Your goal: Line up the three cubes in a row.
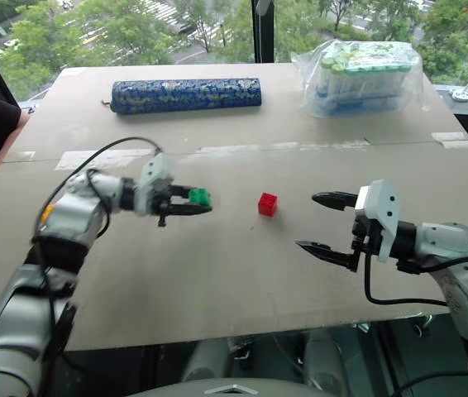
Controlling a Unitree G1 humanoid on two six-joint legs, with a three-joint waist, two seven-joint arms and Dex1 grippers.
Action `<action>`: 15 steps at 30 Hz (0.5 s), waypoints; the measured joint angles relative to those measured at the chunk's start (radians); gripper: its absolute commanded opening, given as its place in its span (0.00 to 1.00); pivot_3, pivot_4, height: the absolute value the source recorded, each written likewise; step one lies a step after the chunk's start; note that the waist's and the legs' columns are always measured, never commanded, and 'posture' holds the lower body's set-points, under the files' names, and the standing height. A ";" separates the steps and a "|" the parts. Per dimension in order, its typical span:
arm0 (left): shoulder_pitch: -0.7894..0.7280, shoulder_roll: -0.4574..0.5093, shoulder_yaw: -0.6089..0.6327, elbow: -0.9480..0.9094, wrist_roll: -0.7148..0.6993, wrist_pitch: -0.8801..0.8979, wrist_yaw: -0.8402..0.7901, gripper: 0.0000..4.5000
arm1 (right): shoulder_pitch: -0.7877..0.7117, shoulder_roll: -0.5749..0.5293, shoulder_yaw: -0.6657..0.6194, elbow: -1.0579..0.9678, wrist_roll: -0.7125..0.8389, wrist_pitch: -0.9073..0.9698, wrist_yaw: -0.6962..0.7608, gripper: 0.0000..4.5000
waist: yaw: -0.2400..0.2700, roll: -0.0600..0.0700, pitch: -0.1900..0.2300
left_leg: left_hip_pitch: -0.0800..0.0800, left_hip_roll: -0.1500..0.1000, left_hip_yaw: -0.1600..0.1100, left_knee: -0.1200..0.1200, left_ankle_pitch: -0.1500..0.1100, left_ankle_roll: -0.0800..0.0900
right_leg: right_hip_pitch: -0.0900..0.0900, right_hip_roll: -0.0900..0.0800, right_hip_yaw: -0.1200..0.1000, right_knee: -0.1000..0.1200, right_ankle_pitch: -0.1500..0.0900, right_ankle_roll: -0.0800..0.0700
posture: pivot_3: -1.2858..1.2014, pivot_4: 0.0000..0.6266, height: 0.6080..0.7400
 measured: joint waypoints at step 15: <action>-0.166 -0.099 -0.003 0.415 0.121 -0.273 -0.121 0.29 | 0.046 -0.047 -0.041 -0.063 0.044 0.026 -0.048 1.00 | -0.018 -0.004 0.002 | 0.000 0.000 -0.004 0.004 -0.001 0.002 | 0.002 -0.001 -0.003 0.001 0.001 0.002 | 0.52 0.24 1.00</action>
